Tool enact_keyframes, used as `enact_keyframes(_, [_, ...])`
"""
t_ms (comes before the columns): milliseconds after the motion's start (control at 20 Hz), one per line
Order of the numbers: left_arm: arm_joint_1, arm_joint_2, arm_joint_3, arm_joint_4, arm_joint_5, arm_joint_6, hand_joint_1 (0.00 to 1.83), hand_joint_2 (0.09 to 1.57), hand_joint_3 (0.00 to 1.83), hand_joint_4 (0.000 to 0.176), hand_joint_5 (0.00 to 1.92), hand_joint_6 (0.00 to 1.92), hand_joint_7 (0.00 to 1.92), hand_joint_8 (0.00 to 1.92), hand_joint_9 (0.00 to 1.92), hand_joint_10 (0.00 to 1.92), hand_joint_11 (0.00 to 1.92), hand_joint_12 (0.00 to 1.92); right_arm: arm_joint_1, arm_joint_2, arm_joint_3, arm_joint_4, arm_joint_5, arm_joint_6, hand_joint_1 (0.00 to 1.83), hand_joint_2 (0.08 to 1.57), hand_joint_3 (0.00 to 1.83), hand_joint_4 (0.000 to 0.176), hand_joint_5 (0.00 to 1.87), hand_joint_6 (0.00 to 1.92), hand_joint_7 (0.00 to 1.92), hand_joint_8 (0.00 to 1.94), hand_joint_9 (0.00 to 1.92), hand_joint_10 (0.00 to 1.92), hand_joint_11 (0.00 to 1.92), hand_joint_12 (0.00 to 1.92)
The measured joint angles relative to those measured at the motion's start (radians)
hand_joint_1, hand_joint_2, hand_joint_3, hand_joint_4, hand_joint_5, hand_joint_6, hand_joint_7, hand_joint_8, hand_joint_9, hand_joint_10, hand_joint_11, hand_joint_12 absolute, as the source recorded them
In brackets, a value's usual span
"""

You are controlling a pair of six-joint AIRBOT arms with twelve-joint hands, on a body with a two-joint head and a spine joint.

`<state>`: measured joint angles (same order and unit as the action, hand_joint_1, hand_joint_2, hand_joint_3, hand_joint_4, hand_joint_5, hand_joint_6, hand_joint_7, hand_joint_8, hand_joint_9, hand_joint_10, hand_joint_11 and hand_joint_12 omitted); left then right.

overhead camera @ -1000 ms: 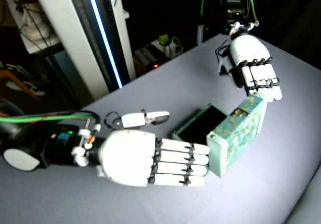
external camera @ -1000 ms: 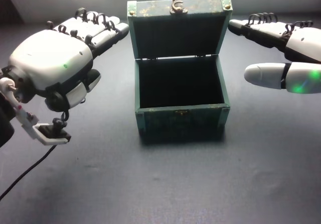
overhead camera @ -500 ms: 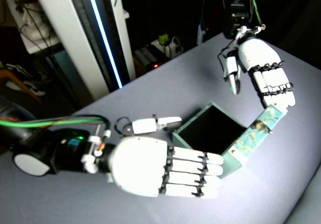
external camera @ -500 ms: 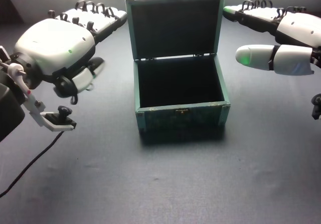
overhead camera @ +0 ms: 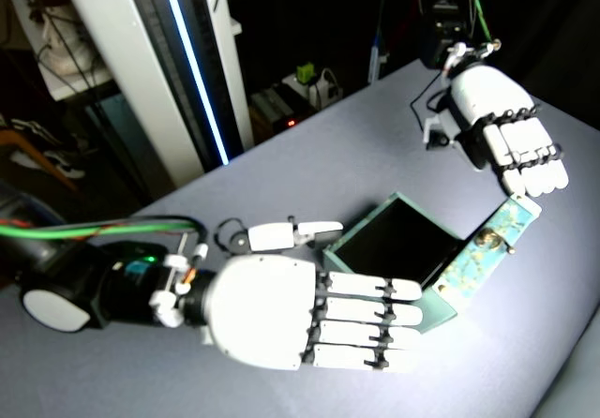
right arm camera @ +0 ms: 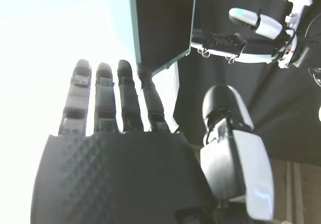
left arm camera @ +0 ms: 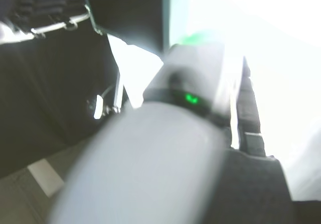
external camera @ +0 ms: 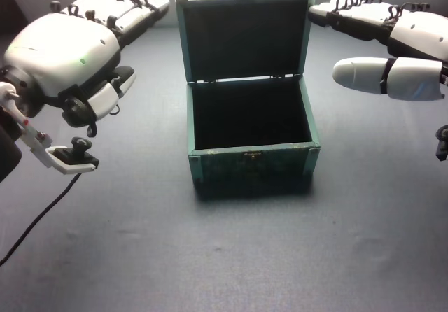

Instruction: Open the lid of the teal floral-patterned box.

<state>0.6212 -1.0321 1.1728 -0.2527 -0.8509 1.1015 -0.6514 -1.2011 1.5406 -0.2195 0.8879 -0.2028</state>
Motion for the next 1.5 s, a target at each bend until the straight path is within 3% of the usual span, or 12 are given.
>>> enact_keyframes(400, [0.123, 0.103, -0.116, -0.051, -0.184, 0.01, 0.74, 1.52, 0.0, 0.0, 0.05, 0.0, 0.03, 0.0, 0.02, 0.0, 0.01, 0.0, -0.037, 0.088, -0.083, 0.087, 0.073, -0.057, 0.0, 1.32, 0.0, 0.0, 0.14, 0.0, 0.12, 0.0, 0.08, 0.0, 0.07, 0.03])
enact_keyframes(600, [0.207, 0.163, -0.194, -0.038, -0.362, -0.015, 0.66, 1.49, 0.0, 0.0, 0.05, 0.0, 0.07, 0.01, 0.07, 0.01, 0.05, 0.02, -0.146, 0.16, -0.169, 0.196, 0.235, -0.065, 0.0, 1.3, 0.0, 0.049, 0.16, 0.01, 0.09, 0.0, 0.01, 0.0, 0.02, 0.01])
enact_keyframes(700, [0.251, 0.17, -0.203, -0.01, -0.469, -0.086, 0.57, 1.47, 0.0, 0.0, 0.18, 0.02, 0.15, 0.01, 0.11, 0.0, 0.08, 0.06, -0.183, 0.184, -0.214, 0.227, 0.367, -0.065, 0.0, 1.38, 0.02, 0.0, 0.18, 0.0, 0.15, 0.01, 0.09, 0.01, 0.08, 0.04])
enact_keyframes(900, [0.355, 0.169, -0.171, -0.005, -0.635, -0.346, 0.69, 1.39, 0.0, 0.0, 0.2, 0.0, 0.2, 0.01, 0.18, 0.02, 0.13, 0.08, -0.249, 0.198, -0.299, 0.237, 0.626, -0.064, 0.3, 1.47, 0.0, 0.0, 0.26, 0.0, 0.41, 0.02, 0.46, 0.02, 0.35, 0.36])
enact_keyframes(1000, [0.38, 0.162, -0.165, -0.035, -0.694, -0.393, 0.6, 1.31, 0.0, 0.0, 0.24, 0.01, 0.28, 0.01, 0.26, 0.01, 0.22, 0.13, -0.296, 0.198, -0.338, 0.237, 0.71, -0.064, 0.37, 1.49, 0.0, 0.06, 0.27, 0.0, 0.46, 0.0, 0.52, 0.0, 0.2, 0.66])
enact_keyframes(1050, [0.386, 0.162, -0.167, -0.035, -0.712, -0.398, 0.28, 1.28, 0.0, 0.087, 0.22, 0.0, 0.12, 0.01, 0.05, 0.0, 0.04, 0.03, -0.301, 0.202, -0.36, 0.226, 0.725, -0.064, 0.67, 1.42, 0.0, 0.0, 0.45, 0.02, 0.55, 0.01, 0.58, 0.01, 0.18, 0.77])
enact_keyframes(1100, [0.396, 0.162, -0.176, -0.032, -0.732, -0.41, 0.21, 1.25, 0.0, 0.107, 0.26, 0.02, 0.05, 0.0, 0.01, 0.0, 0.01, 0.0, -0.301, 0.206, -0.37, 0.216, 0.734, -0.07, 0.6, 1.44, 0.01, 0.0, 0.48, 0.01, 0.54, 0.01, 0.54, 0.01, 0.15, 0.79])
enact_keyframes(1250, [0.399, 0.162, -0.196, 0.025, -0.753, -0.425, 0.32, 1.33, 0.01, 0.12, 0.41, 0.01, 0.14, 0.0, 0.07, 0.0, 0.01, 0.0, -0.3, 0.238, -0.394, 0.227, 0.753, -0.121, 0.46, 1.44, 0.0, 0.0, 0.6, 0.04, 0.55, 0.04, 0.52, 0.03, 0.09, 0.92])
enact_keyframes(1300, [0.39, 0.164, -0.205, 0.03, -0.755, -0.409, 0.52, 1.38, 0.01, 0.083, 0.5, 0.03, 0.18, 0.01, 0.05, 0.0, 0.0, 0.0, -0.297, 0.245, -0.403, 0.227, 0.755, -0.138, 0.26, 1.49, 0.0, 0.027, 0.55, 0.01, 0.36, 0.03, 0.31, 0.03, 0.02, 0.58])
enact_keyframes(1350, [0.372, 0.165, -0.206, 0.044, -0.747, -0.397, 0.39, 1.32, 0.0, 0.09, 0.3, 0.01, 0.16, 0.0, 0.08, 0.01, 0.0, 0.0, -0.296, 0.252, -0.411, 0.214, 0.757, -0.16, 0.63, 1.3, 0.0, 0.05, 0.61, 0.01, 0.5, 0.01, 0.43, 0.02, 0.04, 0.66])
enact_keyframes(1450, [0.327, 0.186, -0.21, 0.091, -0.746, -0.397, 0.16, 1.52, 0.03, 0.024, 0.14, 0.0, 0.12, 0.0, 0.15, 0.02, 0.15, 0.08, -0.286, 0.252, -0.42, 0.179, 0.761, -0.165, 0.9, 1.33, 0.02, 0.0, 0.58, 0.0, 0.53, 0.01, 0.47, 0.02, 0.0, 0.76])
enact_keyframes(1500, [0.313, 0.197, -0.21, 0.113, -0.752, -0.398, 0.03, 1.56, 0.06, 0.055, 0.18, 0.01, 0.4, 0.04, 0.46, 0.04, 0.38, 0.39, -0.282, 0.259, -0.426, 0.171, 0.759, -0.166, 1.22, 1.2, 0.0, 0.0, 0.53, 0.0, 0.53, 0.0, 0.52, 0.01, 0.13, 0.93])
